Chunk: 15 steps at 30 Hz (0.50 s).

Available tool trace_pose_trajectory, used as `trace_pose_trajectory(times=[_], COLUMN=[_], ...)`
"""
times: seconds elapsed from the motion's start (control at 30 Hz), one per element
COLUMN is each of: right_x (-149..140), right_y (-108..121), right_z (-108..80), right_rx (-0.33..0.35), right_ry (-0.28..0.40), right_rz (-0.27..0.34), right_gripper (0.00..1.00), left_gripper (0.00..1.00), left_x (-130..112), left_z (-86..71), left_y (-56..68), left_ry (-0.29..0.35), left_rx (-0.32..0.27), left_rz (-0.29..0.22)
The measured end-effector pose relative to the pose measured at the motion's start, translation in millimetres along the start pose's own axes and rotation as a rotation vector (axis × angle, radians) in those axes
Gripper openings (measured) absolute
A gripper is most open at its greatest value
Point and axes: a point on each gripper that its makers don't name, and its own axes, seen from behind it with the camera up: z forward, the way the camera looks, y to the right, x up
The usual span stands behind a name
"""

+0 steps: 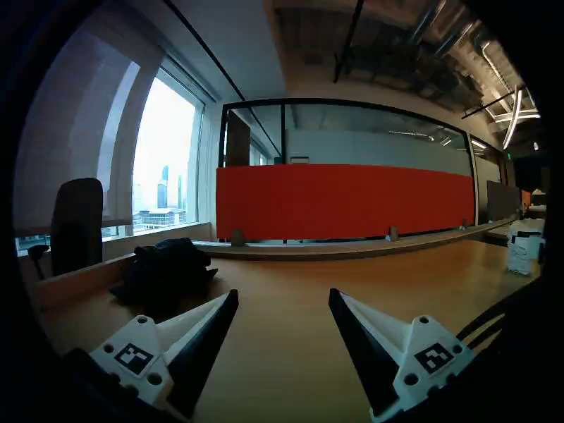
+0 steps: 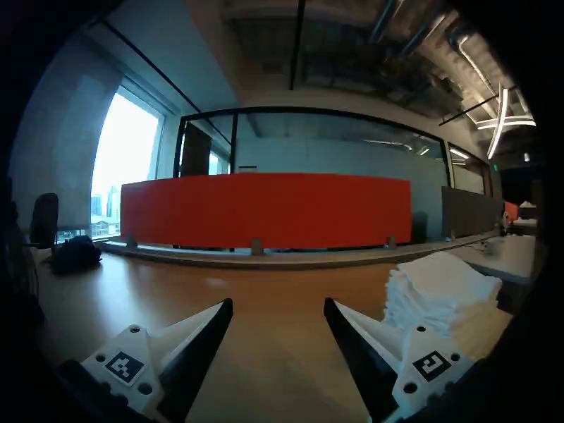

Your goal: Fold towel

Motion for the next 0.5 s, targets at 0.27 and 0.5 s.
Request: trace_pose_trajectory(times=[0.27,0.5], right_x=[-0.5,0.0], right_y=[-0.1,-0.1], right_z=[0.0,-0.2], right_rx=[0.000,0.000], right_ry=[0.000,0.000], right_rz=[0.000,0.000], right_gripper=[1.00,1.00], left_gripper=[0.95,0.95], left_x=[1.0,2.8], left_z=[-0.5,-0.6], left_y=[-0.1,-0.4], left_ry=[0.000,-0.001], left_rx=[0.000,0.000], left_rz=[0.000,0.000])
